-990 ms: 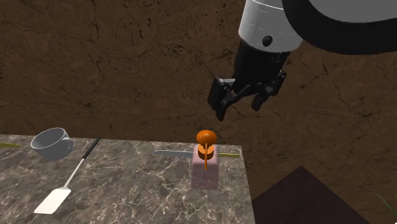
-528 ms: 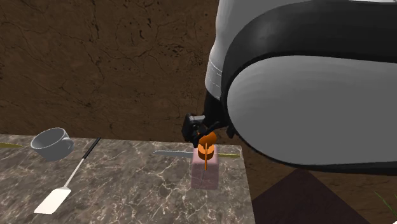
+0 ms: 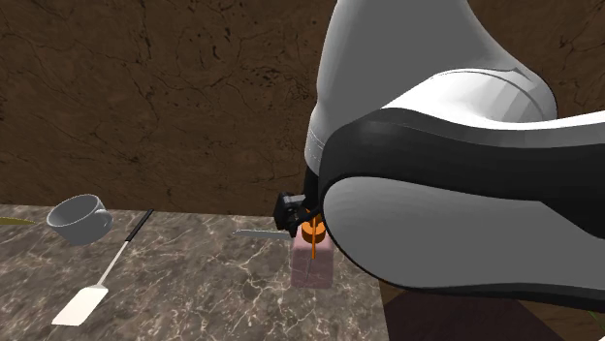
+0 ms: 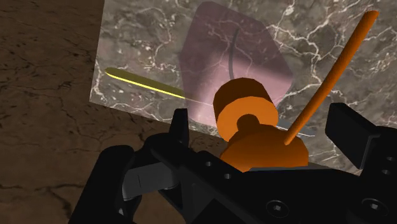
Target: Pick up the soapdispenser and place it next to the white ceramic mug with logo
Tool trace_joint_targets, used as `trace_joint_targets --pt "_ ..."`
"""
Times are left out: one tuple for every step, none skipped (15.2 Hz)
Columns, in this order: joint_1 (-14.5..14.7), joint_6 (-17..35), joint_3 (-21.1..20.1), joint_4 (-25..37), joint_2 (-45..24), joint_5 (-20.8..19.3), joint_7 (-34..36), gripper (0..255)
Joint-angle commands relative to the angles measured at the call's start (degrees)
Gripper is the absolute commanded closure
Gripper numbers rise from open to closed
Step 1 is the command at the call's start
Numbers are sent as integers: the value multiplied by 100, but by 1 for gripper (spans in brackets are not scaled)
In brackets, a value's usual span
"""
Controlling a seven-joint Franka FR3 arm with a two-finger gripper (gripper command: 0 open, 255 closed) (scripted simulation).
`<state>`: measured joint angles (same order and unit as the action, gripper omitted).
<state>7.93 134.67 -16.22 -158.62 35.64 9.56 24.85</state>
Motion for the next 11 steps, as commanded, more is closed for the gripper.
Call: trace_joint_targets --pt "-5 80 -13 -20 -54 1 3 0" --pt "-5 80 -13 -20 -54 1 3 0" --pt "-5 80 -13 -20 -55 1 3 0" --pt "-5 80 -13 -20 -55 1 4 0" --pt "-5 80 -13 -20 -55 1 4 0" --pt "-5 80 -13 -20 -55 1 4 0" --pt "-5 79 -13 -19 -54 1 3 0" --pt "-5 79 -13 -19 -54 1 3 255" --pt "-5 79 -13 -19 -54 1 3 255" --pt "-5 79 -13 -19 -54 1 3 255" --pt "-5 78 -13 -19 -54 1 3 255"
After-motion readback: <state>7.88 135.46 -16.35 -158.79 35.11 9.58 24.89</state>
